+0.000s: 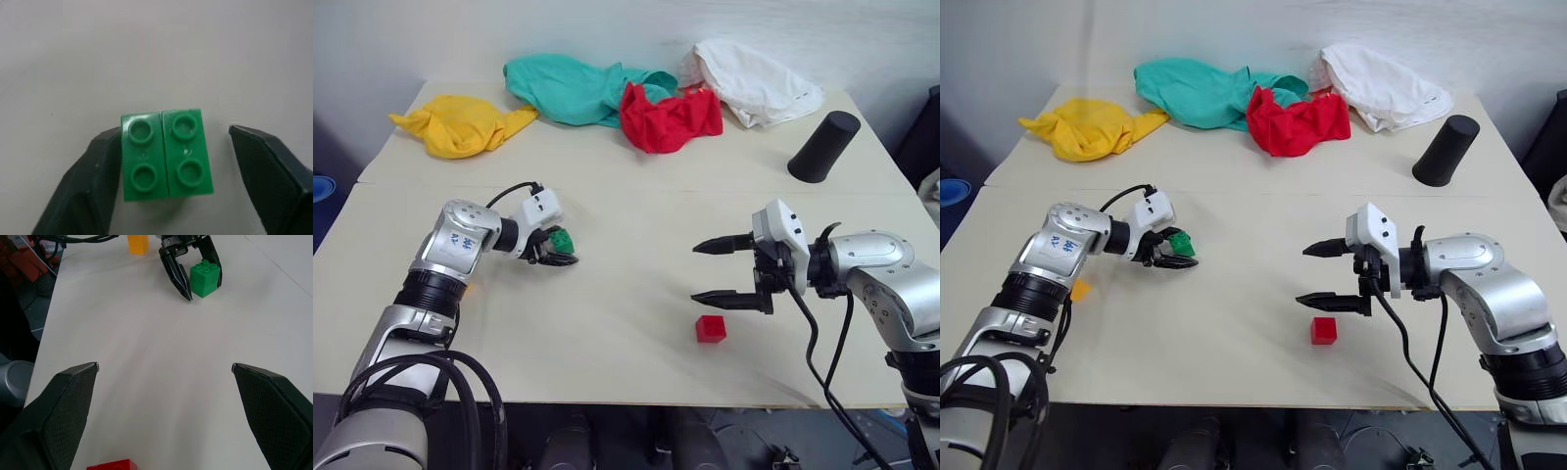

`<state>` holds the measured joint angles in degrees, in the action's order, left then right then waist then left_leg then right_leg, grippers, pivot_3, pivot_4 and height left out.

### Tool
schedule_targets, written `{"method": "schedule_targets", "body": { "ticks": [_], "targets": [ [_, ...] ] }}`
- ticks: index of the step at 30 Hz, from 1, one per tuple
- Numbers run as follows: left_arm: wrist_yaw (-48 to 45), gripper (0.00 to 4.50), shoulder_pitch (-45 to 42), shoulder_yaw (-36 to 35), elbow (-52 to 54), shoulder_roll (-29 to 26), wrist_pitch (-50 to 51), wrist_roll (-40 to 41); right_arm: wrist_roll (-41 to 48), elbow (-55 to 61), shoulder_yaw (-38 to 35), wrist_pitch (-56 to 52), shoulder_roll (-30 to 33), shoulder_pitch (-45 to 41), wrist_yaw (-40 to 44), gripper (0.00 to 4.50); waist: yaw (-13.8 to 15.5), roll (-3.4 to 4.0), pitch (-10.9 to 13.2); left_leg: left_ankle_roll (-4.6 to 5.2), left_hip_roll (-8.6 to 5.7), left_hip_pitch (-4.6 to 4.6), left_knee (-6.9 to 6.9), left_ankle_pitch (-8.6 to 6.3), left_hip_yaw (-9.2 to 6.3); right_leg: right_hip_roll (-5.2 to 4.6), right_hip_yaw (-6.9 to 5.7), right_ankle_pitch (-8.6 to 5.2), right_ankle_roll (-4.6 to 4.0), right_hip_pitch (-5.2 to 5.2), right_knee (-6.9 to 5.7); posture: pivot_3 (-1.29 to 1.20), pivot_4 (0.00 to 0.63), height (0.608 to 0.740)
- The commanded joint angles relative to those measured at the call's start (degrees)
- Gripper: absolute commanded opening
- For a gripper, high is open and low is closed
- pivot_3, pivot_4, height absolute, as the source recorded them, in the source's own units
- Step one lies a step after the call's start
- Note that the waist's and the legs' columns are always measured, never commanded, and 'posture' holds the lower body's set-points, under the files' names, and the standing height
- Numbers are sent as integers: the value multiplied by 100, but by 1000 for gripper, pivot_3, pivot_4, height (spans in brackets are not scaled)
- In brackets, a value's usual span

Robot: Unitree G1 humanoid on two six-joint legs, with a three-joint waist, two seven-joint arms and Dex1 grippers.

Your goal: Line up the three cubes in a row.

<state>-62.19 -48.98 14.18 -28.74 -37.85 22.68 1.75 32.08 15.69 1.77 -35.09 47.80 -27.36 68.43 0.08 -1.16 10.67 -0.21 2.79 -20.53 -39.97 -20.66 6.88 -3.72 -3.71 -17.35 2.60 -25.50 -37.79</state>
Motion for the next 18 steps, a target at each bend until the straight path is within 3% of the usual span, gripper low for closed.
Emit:
{"method": "schedule_targets", "body": {
  "ticks": [1,4,10,15,18],
  "targets": [
    [11,2238,-57,-88,-129,1,-135,-77,93,238,-215,93,107,90,37,4500,-16,0,0,0,0,1,0,0,0,2,0,0,0,0,0,0,150,740],
    [-75,1502,-1,-98,-125,-68,-172,-87,79,220,-222,121,122,86,33,4500,-21,0,0,0,1,3,0,0,2,2,2,0,0,0,-1,0,150,740],
    [-515,1520,160,-208,525,-337,-20,140,18,100,-224,189,161,47,58,4500,-21,0,0,-1,2,3,0,0,2,3,2,0,0,0,0,0,150,740],
    [-1406,1520,887,-236,2570,-645,187,865,-49,133,-289,562,579,439,588,4500,-2,0,0,0,2,0,-1,0,-1,-4,1,0,0,1,-3,0,150,740],
    [-1521,1520,1298,125,3471,-809,-109,621,-119,80,-436,958,917,795,977,4500,6,0,0,4,0,-4,2,-2,-7,-5,0,0,0,5,-3,0,150,740]
  ]
}}
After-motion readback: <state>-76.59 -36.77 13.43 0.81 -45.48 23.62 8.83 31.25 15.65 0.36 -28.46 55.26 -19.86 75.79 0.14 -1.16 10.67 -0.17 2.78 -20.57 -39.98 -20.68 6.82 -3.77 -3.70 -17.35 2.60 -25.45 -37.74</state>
